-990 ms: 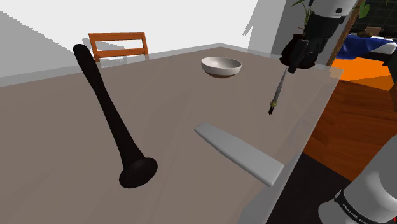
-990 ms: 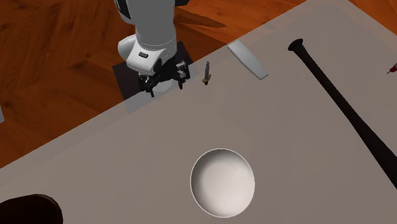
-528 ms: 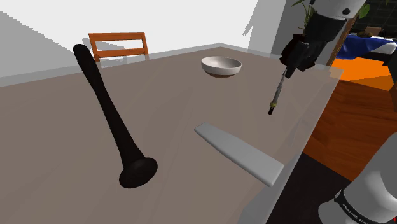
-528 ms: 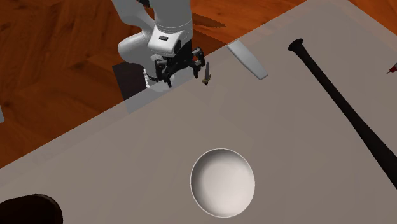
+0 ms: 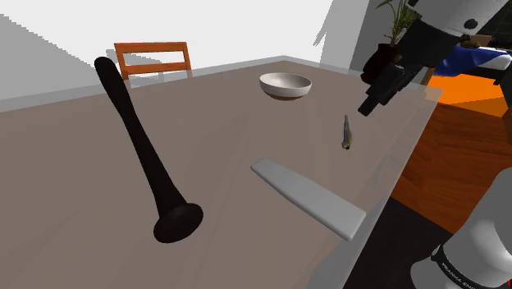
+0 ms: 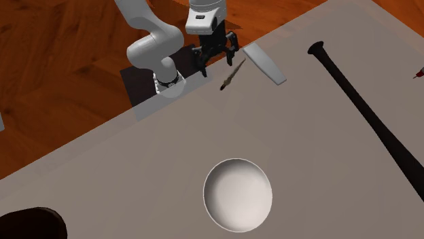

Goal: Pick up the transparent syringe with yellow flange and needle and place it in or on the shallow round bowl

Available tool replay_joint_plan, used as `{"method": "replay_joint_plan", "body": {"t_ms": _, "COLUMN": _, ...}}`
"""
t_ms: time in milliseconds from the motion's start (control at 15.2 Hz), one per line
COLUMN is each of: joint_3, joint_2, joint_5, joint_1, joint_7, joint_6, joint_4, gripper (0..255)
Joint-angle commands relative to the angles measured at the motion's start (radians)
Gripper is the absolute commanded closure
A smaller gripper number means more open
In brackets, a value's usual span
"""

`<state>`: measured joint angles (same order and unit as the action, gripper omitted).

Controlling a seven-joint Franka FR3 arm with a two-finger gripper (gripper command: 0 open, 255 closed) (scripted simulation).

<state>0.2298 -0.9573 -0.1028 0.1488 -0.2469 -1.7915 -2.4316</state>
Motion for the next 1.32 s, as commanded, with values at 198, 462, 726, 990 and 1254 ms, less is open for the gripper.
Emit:
{"method": "replay_joint_plan", "body": {"t_ms": 198, "joint_3": 0.015, "joint_2": 0.002, "joint_5": -0.012, "joint_1": 0.006, "joint_7": -0.005, "joint_6": -0.071, "joint_4": -0.062, "gripper": 0}}
{"method": "replay_joint_plan", "body": {"t_ms": 462, "joint_3": 0.020, "joint_2": 0.007, "joint_5": -0.015, "joint_1": 0.006, "joint_7": -0.005, "joint_6": -0.107, "joint_4": -0.094, "gripper": 0}}
{"method": "replay_joint_plan", "body": {"t_ms": 726, "joint_3": 0.020, "joint_2": 0.007, "joint_5": -0.015, "joint_1": 0.006, "joint_7": -0.005, "joint_6": -0.108, "joint_4": -0.094, "gripper": 0}}
{"method": "replay_joint_plan", "body": {"t_ms": 990, "joint_3": 0.019, "joint_2": 0.007, "joint_5": -0.015, "joint_1": 0.006, "joint_7": -0.005, "joint_6": -0.107, "joint_4": -0.094, "gripper": 255}}
{"method": "replay_joint_plan", "body": {"t_ms": 1254, "joint_3": 0.019, "joint_2": 0.007, "joint_5": -0.015, "joint_1": 0.006, "joint_7": -0.005, "joint_6": -0.107, "joint_4": -0.094, "gripper": 255}}
